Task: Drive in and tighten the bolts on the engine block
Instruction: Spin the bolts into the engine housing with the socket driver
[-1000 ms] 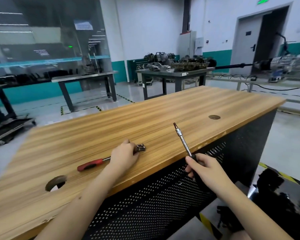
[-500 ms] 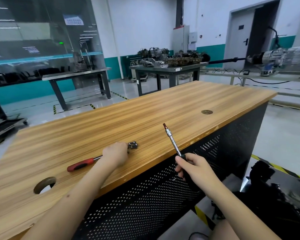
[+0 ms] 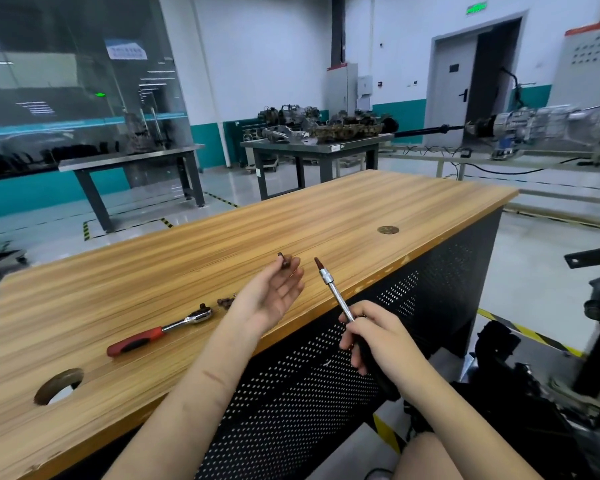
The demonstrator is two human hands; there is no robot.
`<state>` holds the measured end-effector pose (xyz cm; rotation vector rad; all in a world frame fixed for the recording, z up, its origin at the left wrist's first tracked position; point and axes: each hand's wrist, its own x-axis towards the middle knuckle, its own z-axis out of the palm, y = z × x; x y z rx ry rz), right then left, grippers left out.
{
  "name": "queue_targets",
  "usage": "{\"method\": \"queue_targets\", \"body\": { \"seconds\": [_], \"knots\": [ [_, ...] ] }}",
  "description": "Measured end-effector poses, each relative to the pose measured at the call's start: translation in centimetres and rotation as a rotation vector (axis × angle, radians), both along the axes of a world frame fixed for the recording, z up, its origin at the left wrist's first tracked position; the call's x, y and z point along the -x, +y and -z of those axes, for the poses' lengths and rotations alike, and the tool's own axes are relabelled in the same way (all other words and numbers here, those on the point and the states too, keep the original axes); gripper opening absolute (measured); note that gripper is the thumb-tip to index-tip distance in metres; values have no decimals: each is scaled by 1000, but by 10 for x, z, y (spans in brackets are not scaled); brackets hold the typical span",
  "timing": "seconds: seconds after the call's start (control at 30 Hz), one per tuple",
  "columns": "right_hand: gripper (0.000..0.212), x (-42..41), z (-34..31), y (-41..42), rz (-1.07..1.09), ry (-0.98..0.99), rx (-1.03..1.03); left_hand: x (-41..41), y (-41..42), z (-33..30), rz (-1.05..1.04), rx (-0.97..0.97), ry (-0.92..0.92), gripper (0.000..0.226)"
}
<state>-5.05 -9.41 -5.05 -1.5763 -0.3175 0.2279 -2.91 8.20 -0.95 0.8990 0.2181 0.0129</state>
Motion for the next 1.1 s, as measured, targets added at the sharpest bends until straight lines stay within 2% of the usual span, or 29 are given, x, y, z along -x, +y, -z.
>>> {"method": "queue_targets", "body": {
  "seconds": [0.17,0.4,0.5,0.7,0.9,1.0,1.1],
  "knots": [
    [24,2,4,-7,52,-148,140,0,-26,0,39,70,-27,11],
    [26,1,3,-13,102,-251,284,2,-40,0,87,35,-47,13],
    [25,2,2,-16,113,-277,328,3,-41,1,69,10,-77,11],
    [26,8,-5,-20,216,-415,552,5,-49,4,-22,-116,-191,13],
    [23,17,-16,-20,314,-495,743,7,-59,4,-50,-85,-228,13],
    [24,20,-17,-21,327,-505,779,8,-66,7,-28,-21,-224,18],
    [25,18,-16,-22,304,-475,714,10,-70,4,-6,19,-216,21]
  ]
}}
